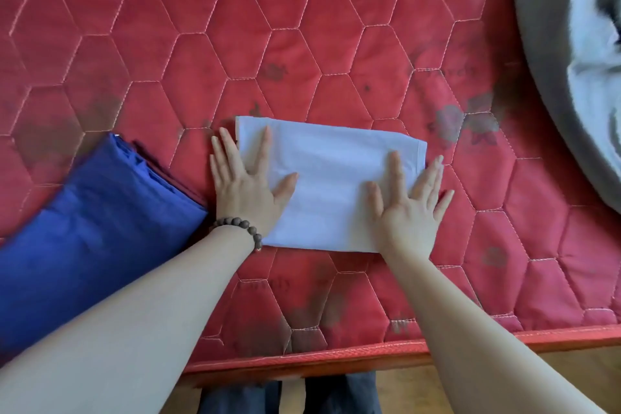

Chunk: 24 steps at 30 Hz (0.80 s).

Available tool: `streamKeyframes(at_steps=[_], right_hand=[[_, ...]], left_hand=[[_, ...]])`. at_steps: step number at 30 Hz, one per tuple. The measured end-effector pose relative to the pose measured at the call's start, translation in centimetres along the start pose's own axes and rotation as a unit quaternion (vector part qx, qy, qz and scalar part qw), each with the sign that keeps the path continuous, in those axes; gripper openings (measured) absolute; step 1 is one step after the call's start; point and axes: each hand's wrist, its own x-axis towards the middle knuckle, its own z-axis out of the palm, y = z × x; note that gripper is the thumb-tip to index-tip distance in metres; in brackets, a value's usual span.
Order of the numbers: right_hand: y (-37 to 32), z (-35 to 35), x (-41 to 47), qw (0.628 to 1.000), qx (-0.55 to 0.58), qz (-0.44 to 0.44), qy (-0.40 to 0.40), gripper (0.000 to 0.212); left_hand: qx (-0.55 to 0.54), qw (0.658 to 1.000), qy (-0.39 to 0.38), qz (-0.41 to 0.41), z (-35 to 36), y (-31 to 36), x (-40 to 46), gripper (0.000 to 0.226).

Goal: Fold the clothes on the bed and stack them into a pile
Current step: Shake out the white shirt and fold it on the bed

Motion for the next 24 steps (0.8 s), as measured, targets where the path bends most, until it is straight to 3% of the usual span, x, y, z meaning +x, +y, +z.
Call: streamKeyframes(at_steps=[4, 7, 10, 14, 17, 21, 24], right_hand=[[-1.3, -0.6, -1.0, 0.997, 0.046, 0.063, 0.004, 0.064], [-1.2, -1.7, -1.0, 0.994, 0.080, 0.073, 0.019, 0.059], [-0.1, -3.4, 0.1, 0.977, 0.179, 0.103, -0.057, 0.064], [0.6, -5.4, 1.1, 0.961, 0.234, 0.083, -0.121, 0.053], [-0.9, -7.0, 0.7, 0.966, 0.233, 0.037, -0.103, 0.043], [-6.1, -8.7, -0.6, 0.967, 0.227, -0.078, -0.080, 0.045], [-12.3, -8.1, -2.5, 0.951, 0.233, -0.174, -0.107, 0.048]], left_hand=[[-0.068, 0.996, 0.034, -0.049, -1.3, 1.0, -0.3, 0.077], [-0.204, 0.975, 0.021, -0.090, -2.3, 0.8, -0.2, 0.071], [-0.294, 0.952, -0.046, -0.073, -2.9, -0.3, 0.2, 0.066], [-0.315, 0.948, -0.016, -0.042, -4.5, -1.0, -0.6, 0.048], [-0.319, 0.946, 0.025, -0.047, -6.4, -2.1, -2.7, 0.044], [-0.322, 0.935, 0.114, -0.094, -9.3, -6.7, -6.8, 0.047], [-0.305, 0.924, 0.180, -0.145, -10.7, -12.0, -10.8, 0.051]])
